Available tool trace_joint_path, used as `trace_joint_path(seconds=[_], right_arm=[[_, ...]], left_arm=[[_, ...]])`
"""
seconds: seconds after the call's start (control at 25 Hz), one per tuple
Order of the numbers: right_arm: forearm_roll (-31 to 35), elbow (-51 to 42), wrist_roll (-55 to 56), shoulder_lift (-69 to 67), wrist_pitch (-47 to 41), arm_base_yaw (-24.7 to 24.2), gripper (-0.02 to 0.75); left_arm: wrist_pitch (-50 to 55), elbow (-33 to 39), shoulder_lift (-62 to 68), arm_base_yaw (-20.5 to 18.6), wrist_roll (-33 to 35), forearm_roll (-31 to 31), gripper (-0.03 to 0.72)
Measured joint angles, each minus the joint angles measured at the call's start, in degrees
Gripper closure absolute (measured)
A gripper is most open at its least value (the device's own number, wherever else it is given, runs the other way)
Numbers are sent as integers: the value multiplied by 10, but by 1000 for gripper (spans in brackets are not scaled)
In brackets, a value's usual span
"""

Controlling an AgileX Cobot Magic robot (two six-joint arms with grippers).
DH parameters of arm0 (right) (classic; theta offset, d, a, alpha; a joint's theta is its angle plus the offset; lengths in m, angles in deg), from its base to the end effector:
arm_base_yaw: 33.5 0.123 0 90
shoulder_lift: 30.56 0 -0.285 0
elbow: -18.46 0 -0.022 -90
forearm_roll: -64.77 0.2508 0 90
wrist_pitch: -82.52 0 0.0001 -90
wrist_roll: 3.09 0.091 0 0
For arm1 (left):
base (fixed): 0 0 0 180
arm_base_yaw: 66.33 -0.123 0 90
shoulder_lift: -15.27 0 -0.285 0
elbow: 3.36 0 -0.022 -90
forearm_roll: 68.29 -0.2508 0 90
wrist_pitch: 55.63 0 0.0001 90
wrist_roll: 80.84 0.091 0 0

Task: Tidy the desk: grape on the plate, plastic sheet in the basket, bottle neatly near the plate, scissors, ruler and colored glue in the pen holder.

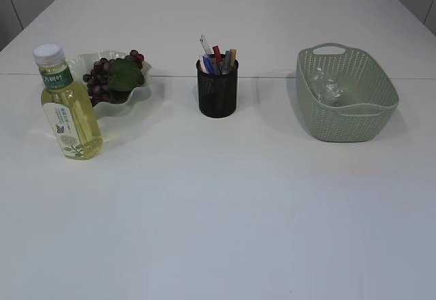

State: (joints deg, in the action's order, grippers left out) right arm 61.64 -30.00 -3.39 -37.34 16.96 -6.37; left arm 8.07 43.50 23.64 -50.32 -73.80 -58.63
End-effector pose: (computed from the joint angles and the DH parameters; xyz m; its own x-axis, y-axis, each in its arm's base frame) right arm -0.0081 -0.0093 0.2711 -0.4435 -0.2585 -0.8582 -0.4300 0.9015 -0.0494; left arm -0.0130 -0.0105 0.2824 -0.4406 0.1754 -0.8804 0.4211 0.9065 -0.0302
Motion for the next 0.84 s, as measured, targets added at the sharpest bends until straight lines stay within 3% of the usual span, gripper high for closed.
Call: trace_joint_path(seconds=[0.12,0.32,0.44,0.84], right_arm=[[0,0,0,0,0,-15,367],[0,0,-1,0,0,-89,368],[0,0,-1,0,0,-109,368],[0,-1,-1,0,0,-110,370]], left_arm=[[0,0,0,-6,0,0,327],[0,0,0,-71,0,0,328],[0,0,0,-96,0,0,335],[0,0,0,-98,0,0,351]])
